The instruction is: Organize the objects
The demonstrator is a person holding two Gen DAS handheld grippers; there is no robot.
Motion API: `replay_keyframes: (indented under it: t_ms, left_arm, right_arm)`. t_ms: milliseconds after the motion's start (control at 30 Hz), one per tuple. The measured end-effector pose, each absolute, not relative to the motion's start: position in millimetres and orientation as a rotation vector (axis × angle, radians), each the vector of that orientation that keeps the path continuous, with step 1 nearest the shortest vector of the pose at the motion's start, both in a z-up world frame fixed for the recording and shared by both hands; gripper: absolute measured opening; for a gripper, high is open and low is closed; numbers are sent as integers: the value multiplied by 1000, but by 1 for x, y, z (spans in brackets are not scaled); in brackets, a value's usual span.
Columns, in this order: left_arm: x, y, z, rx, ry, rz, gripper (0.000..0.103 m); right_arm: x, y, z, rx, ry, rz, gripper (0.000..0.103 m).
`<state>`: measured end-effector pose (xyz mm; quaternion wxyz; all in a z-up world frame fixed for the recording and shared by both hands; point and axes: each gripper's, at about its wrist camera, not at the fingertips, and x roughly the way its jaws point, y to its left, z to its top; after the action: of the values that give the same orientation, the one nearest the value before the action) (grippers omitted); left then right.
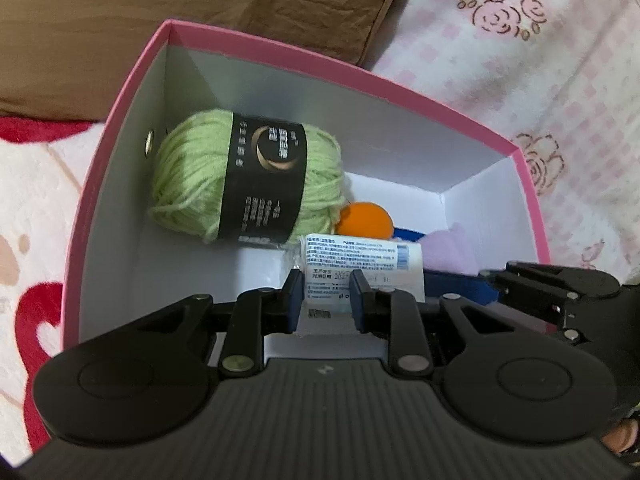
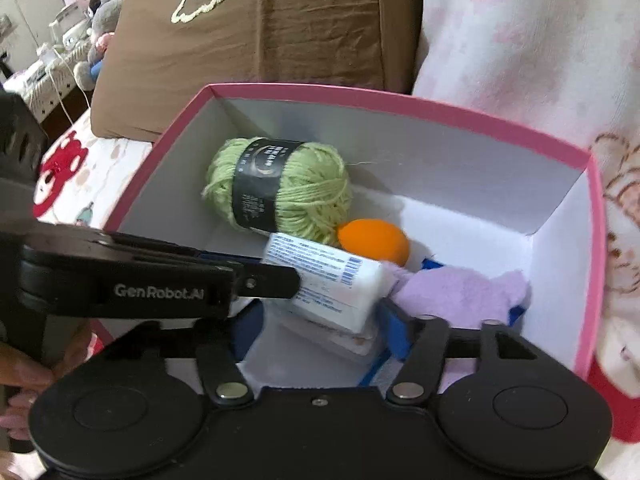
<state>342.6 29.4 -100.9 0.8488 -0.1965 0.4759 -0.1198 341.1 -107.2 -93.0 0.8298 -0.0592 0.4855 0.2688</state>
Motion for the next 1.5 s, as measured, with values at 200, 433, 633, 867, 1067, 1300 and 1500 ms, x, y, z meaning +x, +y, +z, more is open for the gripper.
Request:
replay_keyframes:
  t_ms: [200, 433, 633, 867, 1067, 1300, 1500]
  left_arm:
    - [347, 20, -102, -405, 1012, -273, 25]
    - [342, 9, -88, -287, 1005, -231, 34]
    - [312, 26, -59, -323, 994, -239, 42]
    - [275, 42, -23, -322, 980, -217, 43]
    - [248, 40, -9, -316, 986, -188, 43]
    - [215, 33, 10, -271, 966, -163, 43]
    - [191, 24, 15, -255, 982, -152, 43]
  right_arm:
    - [345, -115, -92, -95, 1038, 554, 48]
    - [335, -113, -94, -152, 1004, 535, 50]
    - [296, -120, -62, -190, 917, 470, 64]
    - [256, -125, -26, -118, 847, 420, 69]
    - [225, -129, -2, -38, 786, 374, 70]
    - [193, -141, 3, -37, 803, 363, 70]
    - [170, -153, 11, -16, 808, 362, 70]
